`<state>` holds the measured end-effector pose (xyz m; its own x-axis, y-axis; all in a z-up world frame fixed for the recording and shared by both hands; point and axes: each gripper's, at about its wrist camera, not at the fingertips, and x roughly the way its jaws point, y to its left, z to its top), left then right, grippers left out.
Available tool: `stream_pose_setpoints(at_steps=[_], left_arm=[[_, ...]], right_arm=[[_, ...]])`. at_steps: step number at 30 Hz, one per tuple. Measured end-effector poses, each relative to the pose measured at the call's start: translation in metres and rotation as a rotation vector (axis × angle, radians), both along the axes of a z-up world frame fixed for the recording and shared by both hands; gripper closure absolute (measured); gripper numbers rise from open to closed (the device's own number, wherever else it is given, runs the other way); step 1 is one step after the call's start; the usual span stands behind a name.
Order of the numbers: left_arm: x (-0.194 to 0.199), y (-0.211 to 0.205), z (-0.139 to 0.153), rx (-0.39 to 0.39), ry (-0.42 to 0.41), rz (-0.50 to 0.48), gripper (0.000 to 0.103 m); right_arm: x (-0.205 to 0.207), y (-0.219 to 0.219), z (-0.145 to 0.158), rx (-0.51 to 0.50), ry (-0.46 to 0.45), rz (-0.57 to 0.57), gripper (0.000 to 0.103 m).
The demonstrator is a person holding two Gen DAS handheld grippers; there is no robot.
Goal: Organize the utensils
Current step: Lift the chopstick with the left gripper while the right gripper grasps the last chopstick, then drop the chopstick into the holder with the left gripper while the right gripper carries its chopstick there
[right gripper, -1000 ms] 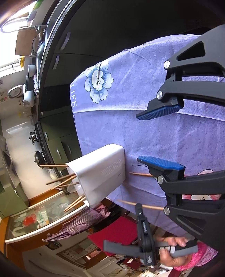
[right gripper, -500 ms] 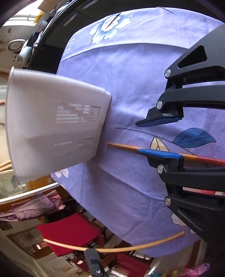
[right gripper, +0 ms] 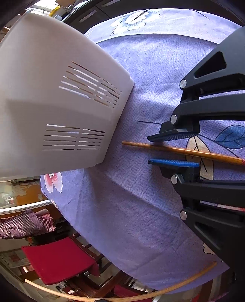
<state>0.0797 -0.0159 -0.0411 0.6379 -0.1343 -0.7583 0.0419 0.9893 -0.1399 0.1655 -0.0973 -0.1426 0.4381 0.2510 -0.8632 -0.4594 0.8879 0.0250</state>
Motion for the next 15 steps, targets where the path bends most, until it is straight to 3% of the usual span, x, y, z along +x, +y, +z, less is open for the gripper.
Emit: stream_pose_setpoints(at_steps=[5, 7, 9, 15], left_arm=[[0.000, -0.001, 0.001, -0.009, -0.002, -0.004, 0.097], [0.000, -0.001, 0.002, -0.006, -0.004, -0.005, 0.097], [-0.001, -0.001, 0.003, -0.005, -0.007, -0.005, 0.097], [-0.001, 0.000, 0.005, -0.003, -0.010, -0.009, 0.097]], right_arm=[[0.003, 0.003, 0.000, 0.004, 0.018, 0.011, 0.086], [-0.001, 0.004, -0.001, 0.000, 0.017, 0.018, 0.095], [-0.002, 0.006, 0.000, -0.004, 0.014, 0.013, 0.096], [-0.016, -0.017, 0.023, 0.079, -0.029, -0.020, 0.096]])
